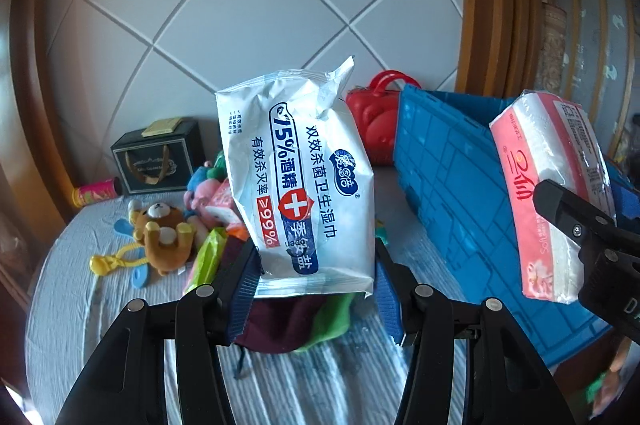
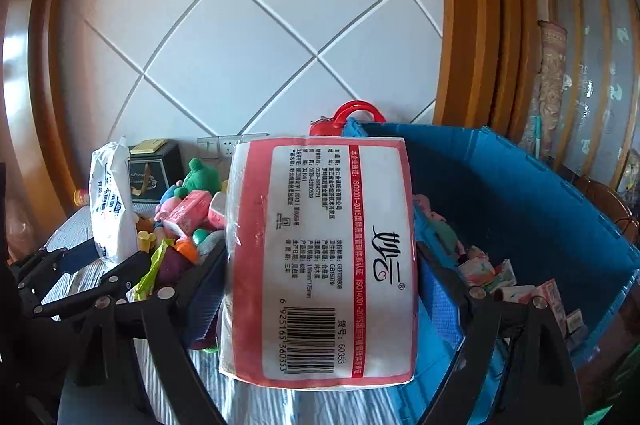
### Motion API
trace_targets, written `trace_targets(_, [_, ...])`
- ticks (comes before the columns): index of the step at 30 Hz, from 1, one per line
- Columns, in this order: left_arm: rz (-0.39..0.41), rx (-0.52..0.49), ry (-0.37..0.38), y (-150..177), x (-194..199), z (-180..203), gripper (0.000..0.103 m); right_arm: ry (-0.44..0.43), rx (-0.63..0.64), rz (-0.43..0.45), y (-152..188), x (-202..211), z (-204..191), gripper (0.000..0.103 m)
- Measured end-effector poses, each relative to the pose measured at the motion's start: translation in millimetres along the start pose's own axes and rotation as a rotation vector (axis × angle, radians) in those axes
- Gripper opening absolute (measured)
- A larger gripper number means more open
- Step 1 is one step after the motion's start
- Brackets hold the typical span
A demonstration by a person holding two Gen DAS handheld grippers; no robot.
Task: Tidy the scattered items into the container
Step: 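Carry the wet-wipe pack with the left tool while the right tool carries the tissue pack over the crate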
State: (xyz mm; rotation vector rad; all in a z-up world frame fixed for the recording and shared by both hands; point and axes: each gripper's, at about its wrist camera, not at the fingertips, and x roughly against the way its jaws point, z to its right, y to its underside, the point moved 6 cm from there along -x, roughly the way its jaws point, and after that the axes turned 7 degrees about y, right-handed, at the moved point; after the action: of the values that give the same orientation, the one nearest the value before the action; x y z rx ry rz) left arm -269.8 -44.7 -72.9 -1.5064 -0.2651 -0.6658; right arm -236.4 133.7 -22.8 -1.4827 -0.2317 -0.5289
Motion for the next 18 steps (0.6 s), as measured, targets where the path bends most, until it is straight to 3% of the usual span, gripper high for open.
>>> trace_targets(5, [0.067, -0.042, 0.032, -32.1, -7.1, 81.2, 0.052, 0.041, -0.054, 0.063, -17.3, -1.0, 97.5, 0.087])
trace_targets(9, [0.105, -0.056, 0.069, -57.7, -14.7, 167.0, 0.052, 0.071, -0.071, 0.070, -25.8, -14.2, 185.8, 0.087])
trace_targets(14, [0.047, -0.069, 0.086, -68.4, -42.5, 266.6, 0.052, 0.105, -0.061, 0.017, -24.0, -42.5, 279.8, 0.087])
trace_targets(18, [-0.090, -0.074, 0.081, -56.7, -68.2, 322.0, 0.052, 0.112, -0.065, -0.030, -13.6, -58.5, 329.8, 0.087])
